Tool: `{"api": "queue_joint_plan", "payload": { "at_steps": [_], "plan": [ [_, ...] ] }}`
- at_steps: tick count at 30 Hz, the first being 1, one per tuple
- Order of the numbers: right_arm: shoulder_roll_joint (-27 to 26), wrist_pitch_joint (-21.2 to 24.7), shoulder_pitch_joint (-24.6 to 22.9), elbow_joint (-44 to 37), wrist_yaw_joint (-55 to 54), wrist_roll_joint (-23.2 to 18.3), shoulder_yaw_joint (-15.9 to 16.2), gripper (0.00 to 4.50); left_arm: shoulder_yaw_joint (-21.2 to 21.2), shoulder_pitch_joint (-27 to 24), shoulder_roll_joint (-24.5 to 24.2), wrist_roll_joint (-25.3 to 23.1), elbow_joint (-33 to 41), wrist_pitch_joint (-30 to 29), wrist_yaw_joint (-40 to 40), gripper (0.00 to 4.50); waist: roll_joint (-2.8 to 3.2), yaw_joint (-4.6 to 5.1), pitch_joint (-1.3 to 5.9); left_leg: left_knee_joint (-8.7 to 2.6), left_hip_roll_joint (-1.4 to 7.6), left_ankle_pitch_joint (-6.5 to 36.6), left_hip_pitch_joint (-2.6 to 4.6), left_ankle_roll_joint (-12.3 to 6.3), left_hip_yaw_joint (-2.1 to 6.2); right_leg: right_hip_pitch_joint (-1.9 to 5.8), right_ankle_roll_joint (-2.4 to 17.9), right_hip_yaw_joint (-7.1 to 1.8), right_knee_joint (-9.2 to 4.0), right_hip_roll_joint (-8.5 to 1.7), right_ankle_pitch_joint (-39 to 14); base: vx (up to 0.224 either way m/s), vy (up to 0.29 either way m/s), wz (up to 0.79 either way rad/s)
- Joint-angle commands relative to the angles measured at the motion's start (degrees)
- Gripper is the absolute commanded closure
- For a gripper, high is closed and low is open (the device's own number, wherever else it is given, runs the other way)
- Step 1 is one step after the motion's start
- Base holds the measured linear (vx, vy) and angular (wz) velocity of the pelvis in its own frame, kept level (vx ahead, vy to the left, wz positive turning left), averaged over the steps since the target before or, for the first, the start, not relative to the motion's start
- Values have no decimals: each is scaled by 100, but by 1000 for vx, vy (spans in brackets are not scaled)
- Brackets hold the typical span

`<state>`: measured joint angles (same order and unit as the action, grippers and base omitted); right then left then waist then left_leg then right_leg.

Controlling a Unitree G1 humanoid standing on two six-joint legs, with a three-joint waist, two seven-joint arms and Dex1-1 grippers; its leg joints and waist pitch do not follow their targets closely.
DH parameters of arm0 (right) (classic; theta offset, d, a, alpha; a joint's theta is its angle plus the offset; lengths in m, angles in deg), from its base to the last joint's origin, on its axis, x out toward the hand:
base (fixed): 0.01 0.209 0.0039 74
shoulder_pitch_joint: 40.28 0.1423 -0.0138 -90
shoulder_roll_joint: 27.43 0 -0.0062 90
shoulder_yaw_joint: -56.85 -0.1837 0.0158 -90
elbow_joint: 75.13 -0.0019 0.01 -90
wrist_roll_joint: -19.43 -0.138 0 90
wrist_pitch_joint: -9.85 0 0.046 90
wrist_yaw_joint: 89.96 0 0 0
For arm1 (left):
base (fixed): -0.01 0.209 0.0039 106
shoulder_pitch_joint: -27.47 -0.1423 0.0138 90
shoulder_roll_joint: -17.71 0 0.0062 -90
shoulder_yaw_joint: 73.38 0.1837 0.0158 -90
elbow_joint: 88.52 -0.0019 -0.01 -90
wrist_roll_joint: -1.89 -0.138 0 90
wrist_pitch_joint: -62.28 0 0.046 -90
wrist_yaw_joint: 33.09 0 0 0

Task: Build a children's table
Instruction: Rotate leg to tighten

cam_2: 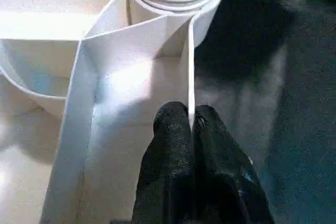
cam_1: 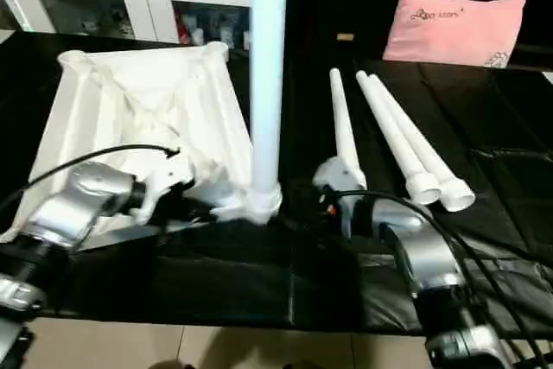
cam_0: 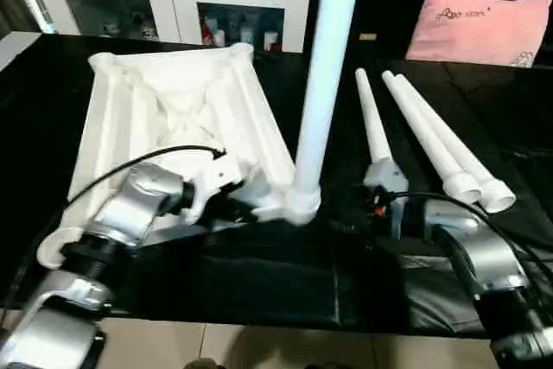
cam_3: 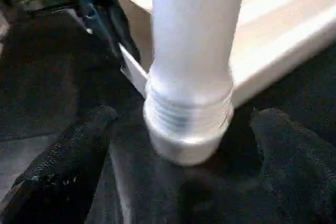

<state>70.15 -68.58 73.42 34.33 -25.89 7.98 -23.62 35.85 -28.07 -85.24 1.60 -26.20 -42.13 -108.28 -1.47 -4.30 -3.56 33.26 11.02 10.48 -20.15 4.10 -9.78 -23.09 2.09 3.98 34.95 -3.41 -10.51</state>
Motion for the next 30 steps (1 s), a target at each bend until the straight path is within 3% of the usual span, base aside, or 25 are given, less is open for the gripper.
{"api": "queue_joint_plan", "payload": {
  "at_steps": [1,4,10,15,30],
  "plan": [
    [52,-148,178,175,211,64,88,4,438,-30,-38,-30,130,122,-608,450,20,-9,376,-343,210,988,14,-279,31,318,1039,-307,-459,-463,-1441,0,0,0],
    [33,-276,358,382,395,116,190,4,558,-44,-121,-32,225,204,-852,450,37,-86,390,-341,232,975,43,-231,23,306,1121,-308,-416,-456,-1245,0,0,0],
    [-13,-383,619,673,828,146,416,4,627,-38,-109,4,326,233,-1044,450,19,-88,395,-336,214,904,4,-215,29,347,1157,-297,-395,-460,-1123,0,0,0],
    [-40,-437,726,849,1150,138,541,51,658,-23,-55,18,349,235,-1064,450,9,-136,397,-325,229,891,9,-244,22,337,1152,-300,-393,-464,-1166,0,0,0],
    [-106,-528,840,1165,1511,140,662,175,661,-77,-66,25,401,222,-1058,450,-6,-144,400,-322,222,886,8,-237,26,332,1060,-296,-403,-463,-1337,0,0,0]
  ]
}}
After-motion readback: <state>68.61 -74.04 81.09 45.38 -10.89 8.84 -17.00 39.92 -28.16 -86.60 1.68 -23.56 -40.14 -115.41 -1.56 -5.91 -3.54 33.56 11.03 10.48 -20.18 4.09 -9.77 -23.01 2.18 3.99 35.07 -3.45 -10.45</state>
